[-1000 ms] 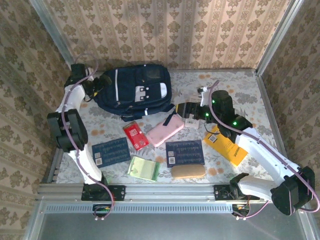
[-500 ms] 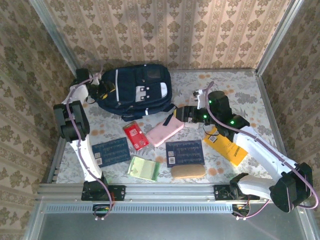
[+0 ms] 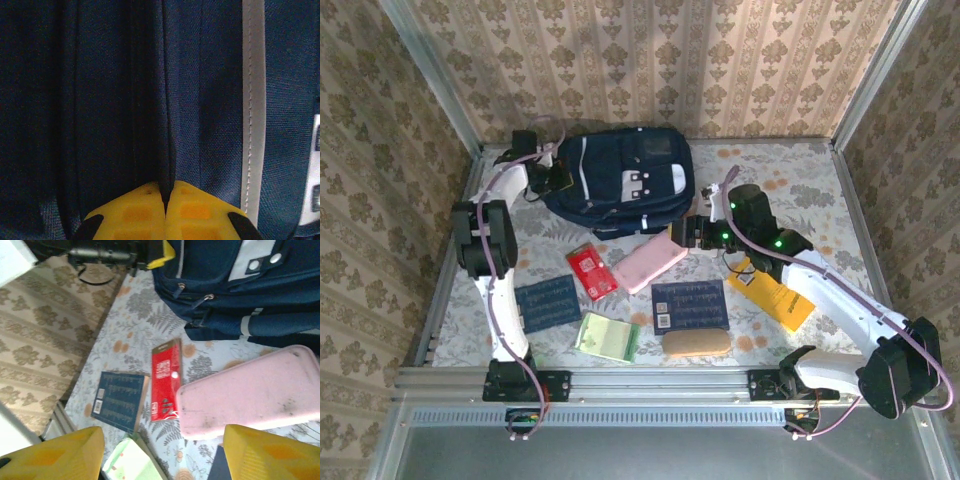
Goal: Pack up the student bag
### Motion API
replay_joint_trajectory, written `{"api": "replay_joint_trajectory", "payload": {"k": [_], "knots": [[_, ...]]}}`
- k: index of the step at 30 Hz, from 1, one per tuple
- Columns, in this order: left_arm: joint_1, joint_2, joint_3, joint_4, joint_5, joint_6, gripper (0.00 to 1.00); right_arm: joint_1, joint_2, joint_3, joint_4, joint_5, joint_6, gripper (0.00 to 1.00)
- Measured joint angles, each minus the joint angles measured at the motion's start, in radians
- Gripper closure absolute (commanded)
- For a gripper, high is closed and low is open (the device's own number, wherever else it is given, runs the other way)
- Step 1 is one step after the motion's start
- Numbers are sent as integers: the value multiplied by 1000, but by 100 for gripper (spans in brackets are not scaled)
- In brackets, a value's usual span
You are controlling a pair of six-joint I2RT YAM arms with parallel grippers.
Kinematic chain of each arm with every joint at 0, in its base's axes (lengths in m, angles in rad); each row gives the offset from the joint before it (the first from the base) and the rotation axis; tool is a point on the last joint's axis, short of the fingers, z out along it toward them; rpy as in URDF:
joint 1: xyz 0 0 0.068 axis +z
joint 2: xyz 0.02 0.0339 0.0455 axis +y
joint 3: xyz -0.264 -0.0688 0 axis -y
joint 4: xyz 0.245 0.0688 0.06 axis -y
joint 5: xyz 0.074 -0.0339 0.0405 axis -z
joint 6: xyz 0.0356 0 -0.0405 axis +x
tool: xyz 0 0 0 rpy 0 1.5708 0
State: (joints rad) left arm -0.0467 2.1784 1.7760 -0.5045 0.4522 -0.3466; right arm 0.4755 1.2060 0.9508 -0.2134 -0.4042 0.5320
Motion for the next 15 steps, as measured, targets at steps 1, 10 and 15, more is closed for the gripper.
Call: {"api": "replay_joint_trajectory", "payload": {"k": [1,10,15], "knots": [[-5,-14,0,5,1,-19,100,0,-3,0,-12,23,1,30],[-20,-142,41,81,52,-235,100,0,-69,0,-48,171,0,34],[-53,-142,138,88,78,-327,100,-2,-72,-9,-47,195,0,36]]}}
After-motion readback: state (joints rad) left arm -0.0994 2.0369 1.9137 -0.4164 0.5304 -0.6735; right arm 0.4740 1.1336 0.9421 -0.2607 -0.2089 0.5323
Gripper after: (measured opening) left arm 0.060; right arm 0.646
